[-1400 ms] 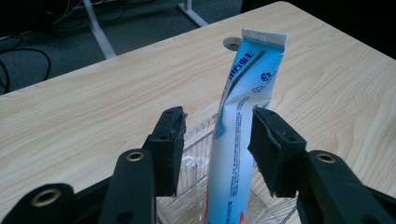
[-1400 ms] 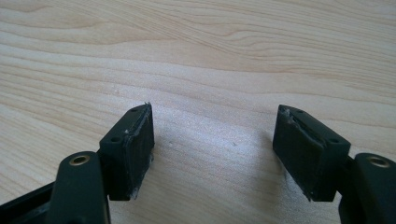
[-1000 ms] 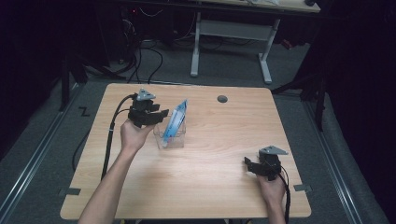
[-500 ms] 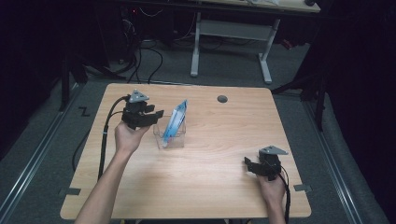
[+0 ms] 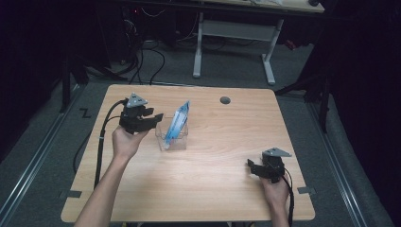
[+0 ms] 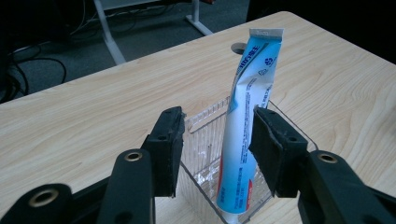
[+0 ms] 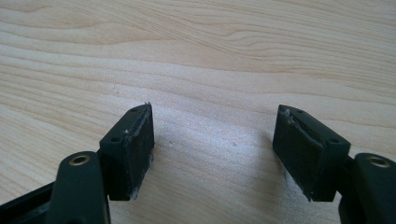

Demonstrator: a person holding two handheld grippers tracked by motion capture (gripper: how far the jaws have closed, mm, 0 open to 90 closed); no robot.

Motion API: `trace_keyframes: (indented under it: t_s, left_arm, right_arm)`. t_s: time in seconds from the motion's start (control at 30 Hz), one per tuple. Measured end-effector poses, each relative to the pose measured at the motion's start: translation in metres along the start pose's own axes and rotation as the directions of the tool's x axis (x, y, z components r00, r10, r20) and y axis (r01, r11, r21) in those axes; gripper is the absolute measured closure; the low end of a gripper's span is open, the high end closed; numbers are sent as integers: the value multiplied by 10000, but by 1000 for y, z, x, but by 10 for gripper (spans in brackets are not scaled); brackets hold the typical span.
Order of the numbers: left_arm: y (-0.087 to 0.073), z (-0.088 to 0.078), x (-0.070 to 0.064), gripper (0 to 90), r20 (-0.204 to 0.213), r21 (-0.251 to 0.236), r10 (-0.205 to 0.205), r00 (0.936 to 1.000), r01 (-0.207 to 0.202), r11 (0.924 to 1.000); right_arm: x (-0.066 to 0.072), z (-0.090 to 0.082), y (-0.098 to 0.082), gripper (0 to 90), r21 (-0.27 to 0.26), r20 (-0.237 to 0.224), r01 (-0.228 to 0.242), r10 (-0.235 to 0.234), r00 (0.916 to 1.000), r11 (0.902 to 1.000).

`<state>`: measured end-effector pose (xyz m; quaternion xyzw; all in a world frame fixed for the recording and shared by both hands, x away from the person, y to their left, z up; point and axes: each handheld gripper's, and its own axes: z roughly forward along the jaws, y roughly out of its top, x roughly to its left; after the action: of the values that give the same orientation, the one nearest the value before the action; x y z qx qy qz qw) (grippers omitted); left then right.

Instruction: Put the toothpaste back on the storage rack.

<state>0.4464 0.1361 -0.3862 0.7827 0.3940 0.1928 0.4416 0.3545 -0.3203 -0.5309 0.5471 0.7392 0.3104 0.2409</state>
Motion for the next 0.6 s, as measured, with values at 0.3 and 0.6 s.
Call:
trace_keyframes:
  t_s: [0.3,0.6]
  left_arm:
    - [-8,-11,3,538,230,-151,-361,9991,365,9992]
    - [-14,-19,6,538,157,-235,-440,9989,444,9987]
  right_arm:
    - [0,0,0,293,1,1,0,0,10000,10000]
    - [0,0,0,293,2,2,-1,1,10000,10000]
